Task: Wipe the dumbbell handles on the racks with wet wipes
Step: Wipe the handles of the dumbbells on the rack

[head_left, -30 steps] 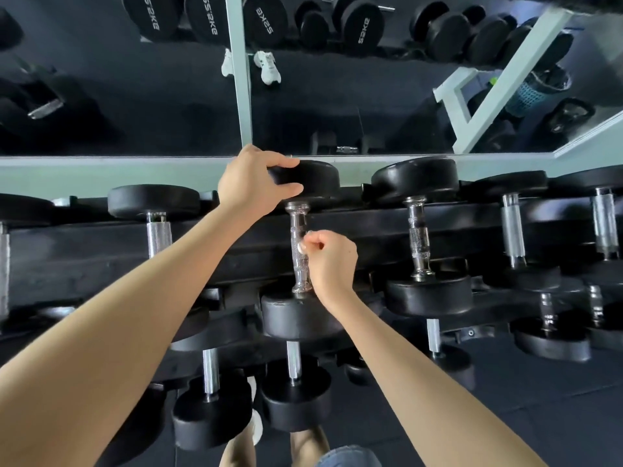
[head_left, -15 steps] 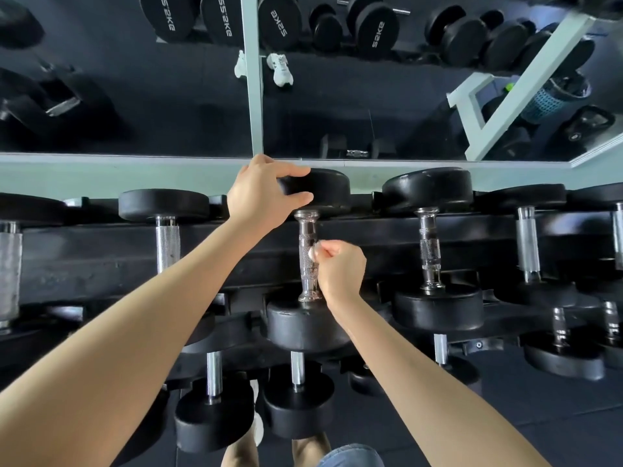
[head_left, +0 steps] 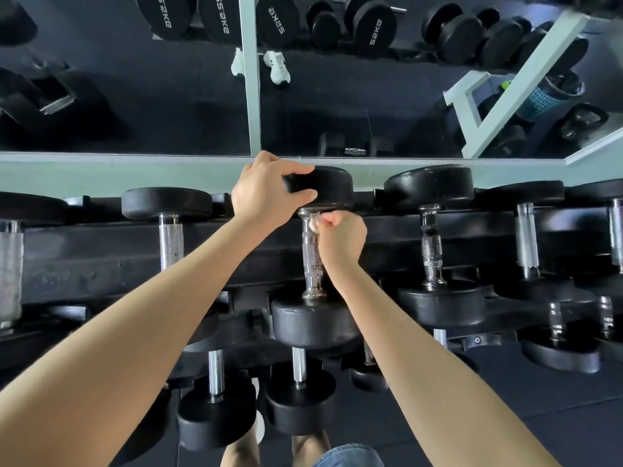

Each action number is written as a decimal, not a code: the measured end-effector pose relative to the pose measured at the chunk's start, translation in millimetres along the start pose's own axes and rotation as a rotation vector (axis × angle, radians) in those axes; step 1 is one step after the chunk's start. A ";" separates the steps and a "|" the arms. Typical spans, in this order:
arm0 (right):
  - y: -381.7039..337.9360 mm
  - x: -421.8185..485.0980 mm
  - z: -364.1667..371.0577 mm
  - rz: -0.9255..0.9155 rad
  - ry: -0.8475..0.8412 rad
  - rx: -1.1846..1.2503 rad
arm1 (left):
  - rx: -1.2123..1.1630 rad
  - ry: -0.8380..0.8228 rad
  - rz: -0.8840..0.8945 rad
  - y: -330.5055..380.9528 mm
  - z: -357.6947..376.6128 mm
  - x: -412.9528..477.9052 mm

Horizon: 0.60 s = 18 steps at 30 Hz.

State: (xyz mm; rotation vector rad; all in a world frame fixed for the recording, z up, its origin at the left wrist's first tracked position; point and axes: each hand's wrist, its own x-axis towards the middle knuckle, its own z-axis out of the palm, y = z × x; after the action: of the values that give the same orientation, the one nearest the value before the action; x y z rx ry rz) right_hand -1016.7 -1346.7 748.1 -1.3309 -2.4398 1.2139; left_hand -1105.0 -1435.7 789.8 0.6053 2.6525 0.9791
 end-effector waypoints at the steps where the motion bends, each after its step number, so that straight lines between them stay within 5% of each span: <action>1: -2.1 4.3 2.4 0.026 0.019 0.029 | 0.005 0.005 0.003 -0.3 0.4 -0.5; 9: 46.4 -44.8 -9.9 -0.026 -0.173 -0.125 | 0.005 0.010 0.014 -0.7 0.4 -1.0; 15: 6.7 -6.6 1.1 -0.056 -0.008 -0.135 | 0.002 0.017 0.016 -0.4 0.4 -2.2; 18: 27.9 -28.5 3.0 -0.107 -0.060 -0.173 | 0.008 0.012 0.024 -0.3 -0.4 -4.5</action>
State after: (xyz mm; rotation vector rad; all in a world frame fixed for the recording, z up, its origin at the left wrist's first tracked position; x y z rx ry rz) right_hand -982.1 -1361.5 734.3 -1.2009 -2.6736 1.0534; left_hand -1101.3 -1438.2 790.3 0.6359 2.6668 0.9829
